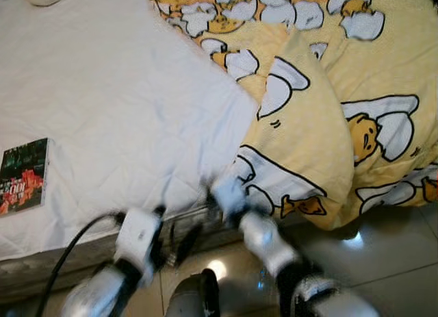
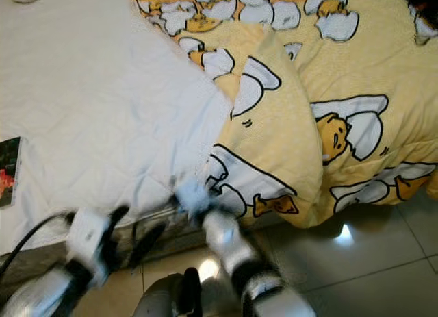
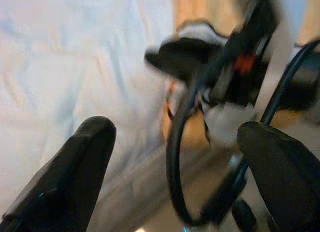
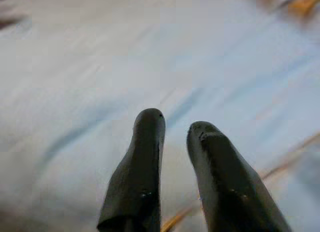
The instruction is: Clean up the room
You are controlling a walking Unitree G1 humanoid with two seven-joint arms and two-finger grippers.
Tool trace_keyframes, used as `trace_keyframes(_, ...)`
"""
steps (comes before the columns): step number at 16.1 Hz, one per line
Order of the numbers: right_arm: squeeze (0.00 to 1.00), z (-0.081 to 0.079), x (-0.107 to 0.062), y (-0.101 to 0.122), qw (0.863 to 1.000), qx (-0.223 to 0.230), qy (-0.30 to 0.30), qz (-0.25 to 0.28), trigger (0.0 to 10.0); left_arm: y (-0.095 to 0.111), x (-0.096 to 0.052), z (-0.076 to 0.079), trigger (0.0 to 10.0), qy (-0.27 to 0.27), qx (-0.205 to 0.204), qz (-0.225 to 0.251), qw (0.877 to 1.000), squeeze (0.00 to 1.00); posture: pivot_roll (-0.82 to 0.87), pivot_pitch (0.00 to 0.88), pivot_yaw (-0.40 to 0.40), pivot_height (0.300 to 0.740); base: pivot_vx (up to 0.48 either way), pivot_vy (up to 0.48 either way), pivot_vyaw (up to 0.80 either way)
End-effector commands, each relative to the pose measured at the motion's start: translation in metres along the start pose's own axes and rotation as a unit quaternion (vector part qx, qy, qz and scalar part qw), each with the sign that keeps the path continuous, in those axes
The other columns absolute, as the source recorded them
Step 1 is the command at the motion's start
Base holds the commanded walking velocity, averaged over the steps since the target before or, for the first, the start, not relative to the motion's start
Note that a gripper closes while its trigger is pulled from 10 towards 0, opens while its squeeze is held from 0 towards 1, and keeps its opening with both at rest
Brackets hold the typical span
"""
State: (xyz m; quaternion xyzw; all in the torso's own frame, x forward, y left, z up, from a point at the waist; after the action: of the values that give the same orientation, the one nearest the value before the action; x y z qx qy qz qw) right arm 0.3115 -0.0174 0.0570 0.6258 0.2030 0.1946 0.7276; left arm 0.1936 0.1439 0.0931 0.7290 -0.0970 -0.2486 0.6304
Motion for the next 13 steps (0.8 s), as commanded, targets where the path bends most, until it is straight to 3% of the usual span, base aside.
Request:
trace_keyframes(1,1.00,-0.006,0.009,0.012,1.000,0.024,-0.006,0.018,10.0,-0.011,0.003,-0.002,10.0,0.008,0.001,-0.017,1.000,0.00,0.08,0.102,0.162,0.740,0.000,0.000,0.00)
trace_keyframes(2,1.00,0.015,0.007,0.009,0.999,0.034,-0.039,0.004,10.0,-0.010,0.016,-0.005,10.0,0.020,-0.003,-0.005,1.000,0.00,0.05,0.044,0.145,0.740,0.000,0.000,0.00)
trace_keyframes(3,1.00,0.023,0.005,0.006,0.998,0.040,-0.053,-0.003,10.0,-0.010,0.022,-0.007,10.0,0.026,-0.006,0.000,1.000,0.00,0.04,0.036,0.140,0.740,0.000,0.000,0.00)
trace_keyframes(4,1.00,0.047,0.000,-0.001,0.993,0.056,-0.100,-0.029,10.0,-0.007,0.036,-0.010,10.0,0.035,-0.006,0.013,0.999,0.00,0.01,0.000,0.129,0.740,0.000,0.000,0.00)
trace_keyframes(5,1.00,0.058,-0.003,-0.003,0.991,0.055,-0.119,-0.037,10.0,-0.007,0.043,-0.012,10.0,0.035,-0.004,0.017,0.999,0.00,0.00,0.000,0.129,0.740,0.000,0.000,0.00)
trace_keyframes(8,1.00,0.076,-0.009,-0.011,0.986,0.047,-0.145,-0.073,10.0,-0.007,0.062,-0.015,10.0,0.028,-0.006,0.023,0.999,0.00,-0.03,0.000,0.131,0.740,0.000,0.159,-0.23)
trace_keyframes(10,1.00,0.076,-0.010,-0.013,0.984,0.054,-0.148,-0.078,10.0,-0.008,0.067,-0.017,10.0,0.033,0.008,0.029,0.999,0.00,-0.03,0.000,0.131,0.740,0.000,0.480,-0.65)
trace_keyframes(13,1.00,0.069,-0.005,-0.012,0.986,0.055,-0.131,-0.086,10.0,-0.009,0.070,-0.025,10.0,0.058,0.026,0.029,0.998,0.00,-0.02,0.000,0.125,0.740,0.000,0.000,-0.67)
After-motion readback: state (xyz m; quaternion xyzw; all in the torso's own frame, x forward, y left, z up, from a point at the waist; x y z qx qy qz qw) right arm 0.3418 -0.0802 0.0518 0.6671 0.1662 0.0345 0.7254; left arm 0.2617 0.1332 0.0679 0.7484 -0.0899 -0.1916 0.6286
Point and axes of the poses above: a point about 5 cm out from each wrist's last joint towards the gripper, its own x axis pointing out of the wrist towards the gripper, its own y axis along the axis of the wrist's last joint, z = x × y, the point moved 1 cm from there along x, pointing out of the wrist towards the gripper, and after that the axes turned 5 degrees about x, right-handed, at the moved point
